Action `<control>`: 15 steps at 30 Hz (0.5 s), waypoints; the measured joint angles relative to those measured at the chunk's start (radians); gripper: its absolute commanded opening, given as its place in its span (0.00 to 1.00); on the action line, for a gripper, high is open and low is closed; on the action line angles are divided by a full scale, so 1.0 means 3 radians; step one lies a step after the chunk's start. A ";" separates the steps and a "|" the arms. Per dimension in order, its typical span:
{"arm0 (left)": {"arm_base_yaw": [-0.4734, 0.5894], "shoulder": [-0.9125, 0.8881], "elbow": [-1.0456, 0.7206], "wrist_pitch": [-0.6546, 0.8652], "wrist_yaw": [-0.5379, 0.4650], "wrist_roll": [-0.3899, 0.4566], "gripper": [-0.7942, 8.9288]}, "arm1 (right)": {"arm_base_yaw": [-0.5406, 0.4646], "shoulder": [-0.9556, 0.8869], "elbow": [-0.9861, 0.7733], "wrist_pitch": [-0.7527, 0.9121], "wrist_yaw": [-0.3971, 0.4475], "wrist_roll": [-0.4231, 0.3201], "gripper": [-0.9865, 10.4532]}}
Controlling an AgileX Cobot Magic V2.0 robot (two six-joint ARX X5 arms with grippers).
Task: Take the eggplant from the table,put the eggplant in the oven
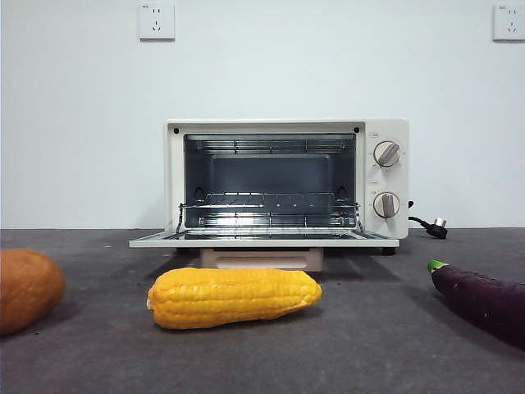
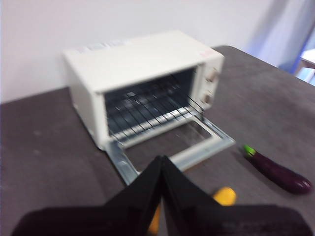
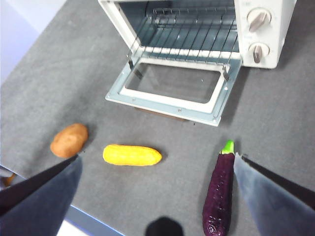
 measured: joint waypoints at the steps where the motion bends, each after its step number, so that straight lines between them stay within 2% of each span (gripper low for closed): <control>1: 0.0000 -0.0058 -0.0088 0.0001 0.0042 -0.0008 0.08 | 0.0015 -0.0001 0.0000 -0.0003 0.0036 -0.0006 0.61; 7: 0.0000 -0.0142 -0.0407 0.0001 0.0298 -0.0014 0.08 | 0.0131 0.0061 0.0005 -0.0155 0.0256 -0.0019 0.61; 15: 0.0000 -0.0136 -0.0444 0.0009 0.0446 -0.0015 0.08 | 0.0432 0.0420 0.0005 -0.0469 0.0698 -0.0020 0.61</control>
